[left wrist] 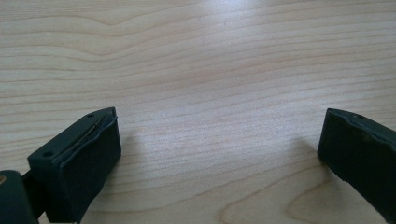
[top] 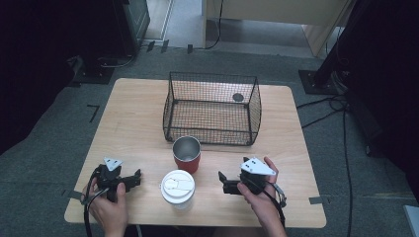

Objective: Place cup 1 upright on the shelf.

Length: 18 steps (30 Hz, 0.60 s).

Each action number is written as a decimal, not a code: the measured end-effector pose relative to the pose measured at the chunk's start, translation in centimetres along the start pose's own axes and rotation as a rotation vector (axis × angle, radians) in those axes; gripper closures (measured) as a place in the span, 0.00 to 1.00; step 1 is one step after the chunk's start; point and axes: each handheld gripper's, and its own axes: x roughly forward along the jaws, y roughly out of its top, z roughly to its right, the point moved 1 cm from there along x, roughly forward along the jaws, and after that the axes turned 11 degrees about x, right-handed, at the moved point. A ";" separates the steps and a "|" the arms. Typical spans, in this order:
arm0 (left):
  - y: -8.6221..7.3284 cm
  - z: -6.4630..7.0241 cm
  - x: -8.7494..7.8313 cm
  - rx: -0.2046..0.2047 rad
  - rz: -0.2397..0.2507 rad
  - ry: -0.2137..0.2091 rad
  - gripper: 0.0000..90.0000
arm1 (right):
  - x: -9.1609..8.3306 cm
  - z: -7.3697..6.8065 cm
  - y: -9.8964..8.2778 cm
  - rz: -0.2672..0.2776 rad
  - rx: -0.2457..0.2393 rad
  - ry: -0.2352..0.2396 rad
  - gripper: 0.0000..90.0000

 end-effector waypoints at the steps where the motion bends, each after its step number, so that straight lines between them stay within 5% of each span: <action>1: 0.0 0.0 0.0 0.000 0.000 0.000 0.00 | 0.0 0.0 0.0 0.000 0.000 0.000 0.00; 12: 0.0 0.0 0.0 0.000 0.000 0.000 0.00 | 1.8 -2.4 1.1 0.066 -0.019 0.087 0.09; 18: 0.0 0.0 0.0 0.000 0.000 0.000 0.00 | 2.7 -3.4 1.4 0.028 -0.048 0.100 0.04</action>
